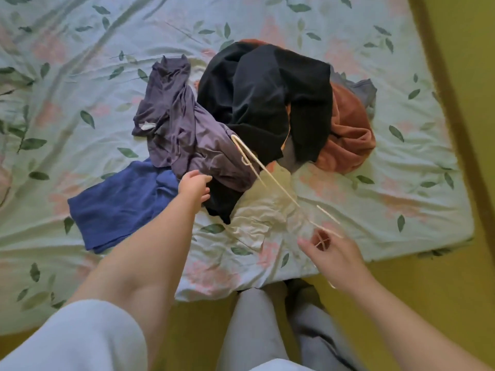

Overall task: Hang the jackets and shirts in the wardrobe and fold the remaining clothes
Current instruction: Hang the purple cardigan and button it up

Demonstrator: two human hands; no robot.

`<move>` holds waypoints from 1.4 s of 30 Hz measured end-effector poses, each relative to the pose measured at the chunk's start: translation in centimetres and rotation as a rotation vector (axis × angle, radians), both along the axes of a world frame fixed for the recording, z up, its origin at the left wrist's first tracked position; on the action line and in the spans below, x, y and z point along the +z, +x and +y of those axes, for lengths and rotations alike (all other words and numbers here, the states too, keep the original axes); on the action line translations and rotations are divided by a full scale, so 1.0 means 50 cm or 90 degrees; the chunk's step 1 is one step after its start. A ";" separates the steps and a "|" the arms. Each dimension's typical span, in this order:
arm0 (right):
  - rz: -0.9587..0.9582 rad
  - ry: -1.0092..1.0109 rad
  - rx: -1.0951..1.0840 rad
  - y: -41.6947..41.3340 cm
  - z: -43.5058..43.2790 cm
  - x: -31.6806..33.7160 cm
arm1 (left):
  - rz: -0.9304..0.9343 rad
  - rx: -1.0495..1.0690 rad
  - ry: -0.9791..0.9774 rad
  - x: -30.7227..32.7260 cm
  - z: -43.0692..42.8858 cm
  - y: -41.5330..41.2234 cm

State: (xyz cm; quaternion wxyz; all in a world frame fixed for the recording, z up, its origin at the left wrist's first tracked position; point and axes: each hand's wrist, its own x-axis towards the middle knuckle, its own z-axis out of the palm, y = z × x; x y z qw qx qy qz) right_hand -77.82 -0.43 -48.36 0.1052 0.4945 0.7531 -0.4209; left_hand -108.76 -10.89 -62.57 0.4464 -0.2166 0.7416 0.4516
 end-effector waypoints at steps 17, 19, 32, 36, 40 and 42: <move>-0.048 -0.097 0.078 -0.052 -0.061 -0.018 | -0.082 0.407 0.211 0.017 -0.038 -0.078; -0.034 -0.100 0.096 -0.050 -0.065 -0.001 | -0.091 0.390 0.238 0.064 -0.049 -0.064; 0.104 -0.136 0.245 -0.143 -0.110 0.136 | 0.244 0.153 0.140 0.462 -0.263 0.144; 0.212 -0.137 0.320 -0.163 -0.152 0.159 | 0.263 0.289 0.198 0.567 -0.339 0.241; 0.320 -0.153 0.402 -0.178 -0.232 0.191 | 0.375 0.389 0.177 0.670 -0.408 0.350; 0.352 -0.193 0.464 -0.165 -0.290 0.214 | 0.424 0.424 0.210 0.724 -0.440 0.406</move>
